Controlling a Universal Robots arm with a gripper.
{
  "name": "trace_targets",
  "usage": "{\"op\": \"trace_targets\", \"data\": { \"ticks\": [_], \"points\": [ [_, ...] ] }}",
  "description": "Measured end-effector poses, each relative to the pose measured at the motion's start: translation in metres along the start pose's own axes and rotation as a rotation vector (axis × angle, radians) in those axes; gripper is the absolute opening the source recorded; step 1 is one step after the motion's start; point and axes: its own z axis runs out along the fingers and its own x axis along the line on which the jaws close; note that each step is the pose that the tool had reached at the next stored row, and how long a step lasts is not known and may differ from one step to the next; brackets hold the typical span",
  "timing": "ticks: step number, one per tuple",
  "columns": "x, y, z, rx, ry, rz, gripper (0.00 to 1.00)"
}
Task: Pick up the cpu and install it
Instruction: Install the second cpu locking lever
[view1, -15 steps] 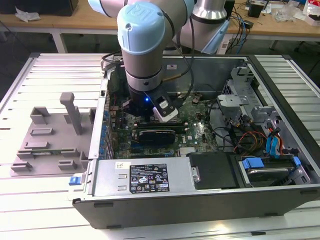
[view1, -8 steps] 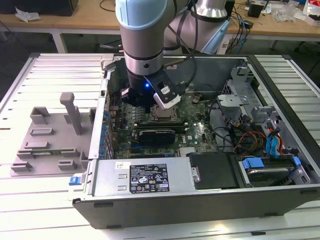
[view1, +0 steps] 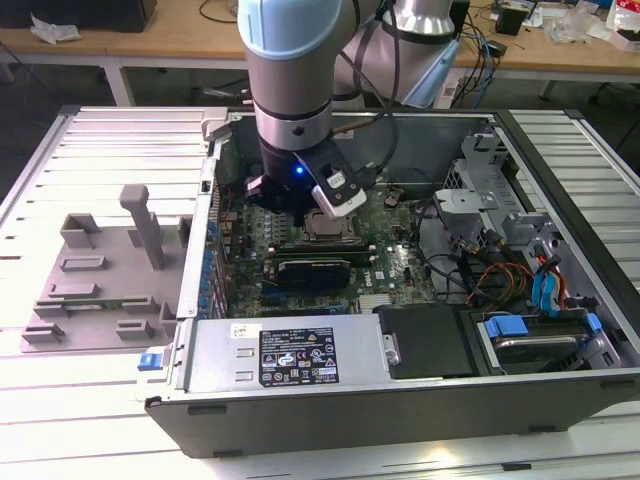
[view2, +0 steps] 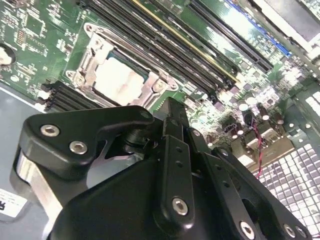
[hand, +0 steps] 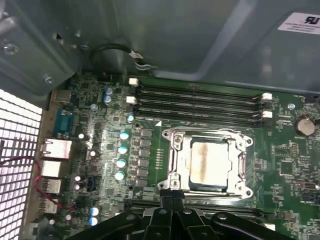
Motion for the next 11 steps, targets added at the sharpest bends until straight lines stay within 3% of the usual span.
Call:
{"op": "trace_targets", "data": {
  "ticks": [5,11],
  "points": [
    [-0.0208,-0.0021,0.0011,0.0,0.0,0.0,0.11],
    [-0.0213,0.001,0.0017,0.0,-0.0001,0.0,0.11]
  ]
}}
